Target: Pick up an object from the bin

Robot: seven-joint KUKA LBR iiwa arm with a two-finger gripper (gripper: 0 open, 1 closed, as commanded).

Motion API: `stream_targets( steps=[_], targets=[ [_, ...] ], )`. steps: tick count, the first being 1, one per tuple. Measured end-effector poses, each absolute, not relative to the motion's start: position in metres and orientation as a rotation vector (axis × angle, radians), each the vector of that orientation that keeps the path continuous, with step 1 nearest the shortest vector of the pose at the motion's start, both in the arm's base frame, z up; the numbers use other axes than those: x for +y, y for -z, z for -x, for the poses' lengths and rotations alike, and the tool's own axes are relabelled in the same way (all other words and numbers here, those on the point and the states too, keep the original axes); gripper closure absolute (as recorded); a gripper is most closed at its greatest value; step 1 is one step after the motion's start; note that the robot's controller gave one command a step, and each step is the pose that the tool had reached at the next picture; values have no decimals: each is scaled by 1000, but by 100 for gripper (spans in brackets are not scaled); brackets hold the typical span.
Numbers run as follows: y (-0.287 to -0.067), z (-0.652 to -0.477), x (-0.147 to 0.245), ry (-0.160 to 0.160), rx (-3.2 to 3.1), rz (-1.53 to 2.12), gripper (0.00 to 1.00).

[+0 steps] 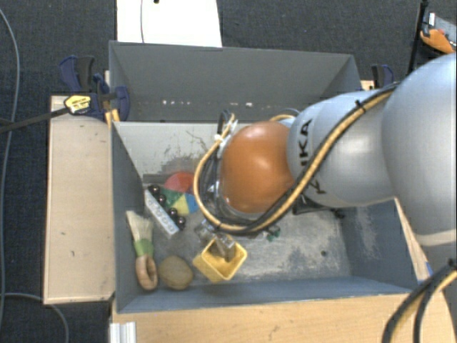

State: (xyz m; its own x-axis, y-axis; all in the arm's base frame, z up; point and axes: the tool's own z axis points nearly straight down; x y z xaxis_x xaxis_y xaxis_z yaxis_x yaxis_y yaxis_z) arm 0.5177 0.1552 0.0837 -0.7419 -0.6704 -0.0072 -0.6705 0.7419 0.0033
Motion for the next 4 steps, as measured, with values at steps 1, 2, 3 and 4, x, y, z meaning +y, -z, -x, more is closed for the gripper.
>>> stream_targets(
  steps=[1,2,3,4],
  targets=[
    [-107,-515,151,-9,2918,1149,100],
    [-123,-517,148,-9,2898,1185,100],
    [-134,-523,148,-10,2896,1199,100],
    [-169,-524,146,-10,2884,1221,100]
  ],
)
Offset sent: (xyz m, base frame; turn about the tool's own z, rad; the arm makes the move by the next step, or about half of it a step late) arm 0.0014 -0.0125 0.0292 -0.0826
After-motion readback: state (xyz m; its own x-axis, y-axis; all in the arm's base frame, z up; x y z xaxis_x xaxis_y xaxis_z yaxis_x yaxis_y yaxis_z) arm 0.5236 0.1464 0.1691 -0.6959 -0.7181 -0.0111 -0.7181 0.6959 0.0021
